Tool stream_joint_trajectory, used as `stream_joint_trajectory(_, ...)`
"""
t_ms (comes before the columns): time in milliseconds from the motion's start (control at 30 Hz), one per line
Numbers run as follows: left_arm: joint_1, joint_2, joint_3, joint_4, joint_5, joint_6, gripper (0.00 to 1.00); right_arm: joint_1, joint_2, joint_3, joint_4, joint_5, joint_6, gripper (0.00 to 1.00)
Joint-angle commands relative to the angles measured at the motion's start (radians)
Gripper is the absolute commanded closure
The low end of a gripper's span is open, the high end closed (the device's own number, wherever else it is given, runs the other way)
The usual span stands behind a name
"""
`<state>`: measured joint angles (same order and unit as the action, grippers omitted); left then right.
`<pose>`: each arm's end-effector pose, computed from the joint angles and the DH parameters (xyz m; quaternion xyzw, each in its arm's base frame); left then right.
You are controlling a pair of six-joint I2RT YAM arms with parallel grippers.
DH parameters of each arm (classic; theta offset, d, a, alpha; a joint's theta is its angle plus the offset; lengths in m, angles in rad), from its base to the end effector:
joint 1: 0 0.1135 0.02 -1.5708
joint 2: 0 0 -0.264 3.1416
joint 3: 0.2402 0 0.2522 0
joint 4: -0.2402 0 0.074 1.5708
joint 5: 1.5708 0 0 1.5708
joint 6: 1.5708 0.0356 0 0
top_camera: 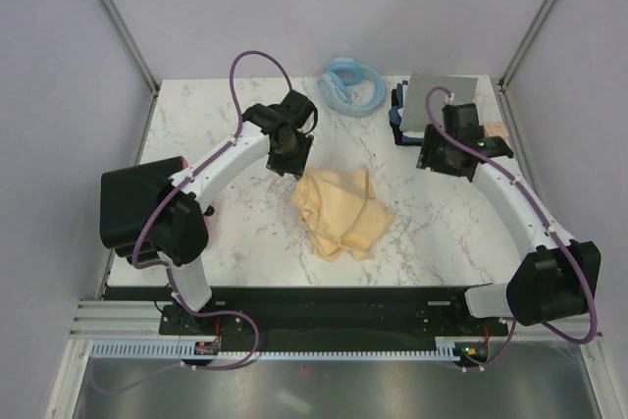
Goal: Fold and stack the t-shirts
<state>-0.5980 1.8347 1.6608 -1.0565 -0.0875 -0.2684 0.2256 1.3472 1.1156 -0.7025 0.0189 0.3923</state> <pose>0.3134 -0.2097 0.2819 0.1542 0.9725 -0.0319 0.1717 0.2719 0.0617 0.2850 0.0820 0.9462 0.0866 0.3009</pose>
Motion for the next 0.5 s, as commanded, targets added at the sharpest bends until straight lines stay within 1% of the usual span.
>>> stream_joint_trajectory(0, 0.014, -0.13, 0.001, 0.046, -0.089, -0.083, 0.49, -0.097, 0.062, 0.18, -0.024, 0.3, -0.062, 0.35)
stream_joint_trajectory(33, 0.014, -0.141, 0.002, 0.052, -0.092, -0.086, 0.49, -0.124, 0.105, 0.22, -0.029, 0.349, -0.084, 0.33)
stream_joint_trajectory(67, 0.017, -0.152, 0.005, 0.05, -0.101, -0.094, 0.43, -0.146, 0.119, 0.231, -0.029, 0.364, -0.101, 0.3)
stream_joint_trajectory(100, 0.021, -0.172, 0.008, 0.053, -0.104, -0.095, 0.43, -0.172, 0.128, 0.236, -0.016, 0.369, -0.104, 0.25)
stream_joint_trajectory(167, 0.036, -0.187, 0.02, 0.053, -0.098, -0.088, 0.43, -0.267, 0.153, 0.256, 0.011, 0.352, -0.124, 0.24)
stream_joint_trajectory(200, 0.043, -0.202, 0.024, 0.055, -0.094, -0.083, 0.43, -0.291, 0.167, 0.274, 0.02, 0.355, -0.125, 0.24)
stream_joint_trajectory(233, 0.049, -0.209, 0.031, 0.055, -0.083, -0.075, 0.43, -0.337, 0.203, 0.315, 0.023, 0.345, -0.127, 0.24)
stream_joint_trajectory(267, 0.056, -0.215, 0.031, 0.053, -0.068, -0.06, 0.43, -0.356, 0.228, 0.338, 0.026, 0.305, -0.132, 0.23)
stream_joint_trajectory(300, 0.061, -0.221, 0.028, 0.053, -0.064, -0.058, 0.43, -0.37, 0.254, 0.363, 0.029, 0.302, -0.129, 0.23)
stream_joint_trajectory(333, 0.064, -0.238, 0.007, 0.056, -0.06, -0.058, 0.43, -0.396, 0.297, 0.398, 0.035, 0.294, -0.129, 0.23)
stream_joint_trajectory(400, 0.073, -0.258, -0.028, 0.076, -0.031, -0.074, 0.43, -0.428, 0.337, 0.435, 0.05, 0.262, -0.106, 0.22)
stream_joint_trajectory(467, 0.082, -0.287, -0.096, 0.104, -0.006, -0.094, 0.43, -0.479, 0.369, 0.47, 0.075, 0.215, -0.092, 0.21)
